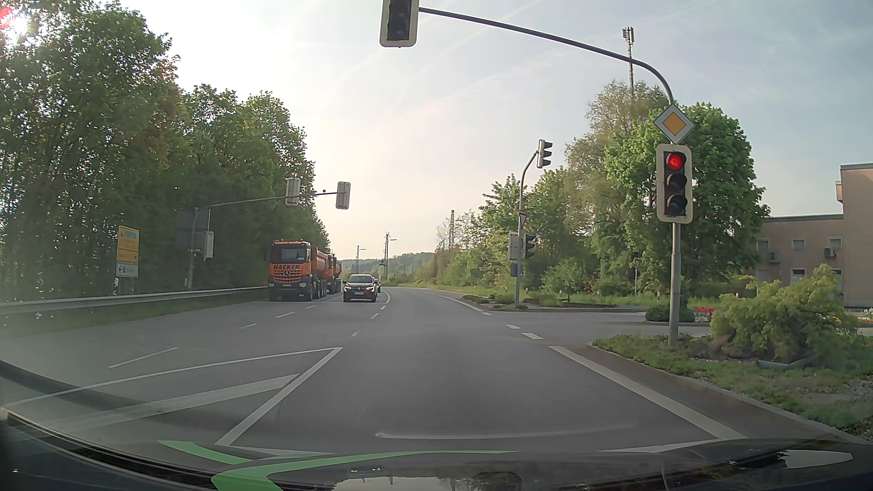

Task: Follow the waypoints while adhering to traffic rules and regulations

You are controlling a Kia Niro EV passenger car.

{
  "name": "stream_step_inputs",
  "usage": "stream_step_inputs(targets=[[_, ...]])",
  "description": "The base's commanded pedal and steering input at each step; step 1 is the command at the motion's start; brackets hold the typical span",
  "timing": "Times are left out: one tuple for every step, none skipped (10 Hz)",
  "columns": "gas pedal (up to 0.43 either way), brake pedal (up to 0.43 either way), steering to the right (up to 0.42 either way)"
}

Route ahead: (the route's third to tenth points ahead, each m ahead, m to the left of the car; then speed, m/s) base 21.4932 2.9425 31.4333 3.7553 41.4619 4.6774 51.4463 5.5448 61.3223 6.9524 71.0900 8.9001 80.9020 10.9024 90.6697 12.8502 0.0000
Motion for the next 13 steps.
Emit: stream_step_inputs(targets=[[0.0, 0.262, 0.004], [0.0, 0.262, 0.004], [0.0, 0.262, 0.004], [0.0, 0.262, 0.004], [0.0, 0.262, 0.004], [0.0, 0.262, 0.004], [0.0, 0.262, 0.004], [0.0, 0.262, 0.004], [0.0, 0.262, 0.004], [0.0, 0.262, 0.004], [0.0, 0.262, 0.004], [0.0, 0.262, 0.004], [0.0, 0.262, 0.004]])
